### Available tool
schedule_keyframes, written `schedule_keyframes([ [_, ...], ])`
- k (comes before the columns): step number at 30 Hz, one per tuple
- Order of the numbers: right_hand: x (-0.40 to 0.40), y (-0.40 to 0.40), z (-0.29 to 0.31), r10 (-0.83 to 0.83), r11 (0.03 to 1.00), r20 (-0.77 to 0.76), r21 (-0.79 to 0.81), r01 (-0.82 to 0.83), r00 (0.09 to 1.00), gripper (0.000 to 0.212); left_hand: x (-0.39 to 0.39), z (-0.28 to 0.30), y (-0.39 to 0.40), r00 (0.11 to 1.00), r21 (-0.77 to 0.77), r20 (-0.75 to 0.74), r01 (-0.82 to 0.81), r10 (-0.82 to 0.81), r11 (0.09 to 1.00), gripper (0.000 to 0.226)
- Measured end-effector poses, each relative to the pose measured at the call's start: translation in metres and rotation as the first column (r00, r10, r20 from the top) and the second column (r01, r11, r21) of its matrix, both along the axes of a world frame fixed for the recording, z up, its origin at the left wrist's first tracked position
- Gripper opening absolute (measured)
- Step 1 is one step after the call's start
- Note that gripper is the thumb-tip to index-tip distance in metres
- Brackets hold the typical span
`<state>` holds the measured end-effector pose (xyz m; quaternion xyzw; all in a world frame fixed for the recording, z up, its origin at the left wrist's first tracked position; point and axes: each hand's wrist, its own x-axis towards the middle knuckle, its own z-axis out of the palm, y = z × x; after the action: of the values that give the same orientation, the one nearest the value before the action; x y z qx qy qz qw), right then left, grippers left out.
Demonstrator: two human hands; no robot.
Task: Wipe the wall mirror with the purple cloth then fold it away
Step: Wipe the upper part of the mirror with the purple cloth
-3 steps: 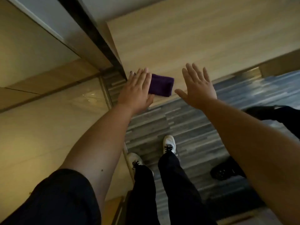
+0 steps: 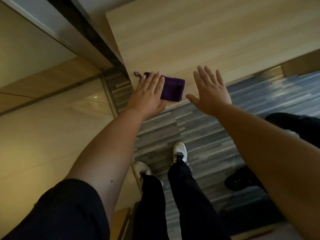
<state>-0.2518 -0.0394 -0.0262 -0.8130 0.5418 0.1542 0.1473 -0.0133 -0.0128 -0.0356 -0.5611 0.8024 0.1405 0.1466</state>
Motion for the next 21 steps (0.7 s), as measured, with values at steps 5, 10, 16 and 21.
schedule_keyframes([
  [5,-0.001,-0.006,-0.033,0.040,0.999,-0.026,-0.003,-0.040,0.999,0.084,-0.010,-0.037,-0.020,0.999,0.034,-0.002,0.050,-0.050,0.998,0.086],
  [10,0.004,-0.004,-0.045,0.052,0.999,-0.003,0.000,-0.052,0.999,0.082,-0.007,-0.052,-0.023,0.996,0.033,0.002,0.090,-0.090,0.995,0.106],
  [16,0.014,0.012,-0.044,0.072,0.997,-0.009,0.001,-0.072,0.997,0.079,-0.004,-0.057,-0.003,0.994,-0.026,0.052,0.096,-0.094,0.995,0.106],
  [21,0.021,0.026,-0.040,0.082,0.996,-0.041,-0.018,-0.083,0.996,0.079,-0.003,-0.059,0.027,0.997,-0.145,0.063,0.060,-0.052,0.988,0.074],
])
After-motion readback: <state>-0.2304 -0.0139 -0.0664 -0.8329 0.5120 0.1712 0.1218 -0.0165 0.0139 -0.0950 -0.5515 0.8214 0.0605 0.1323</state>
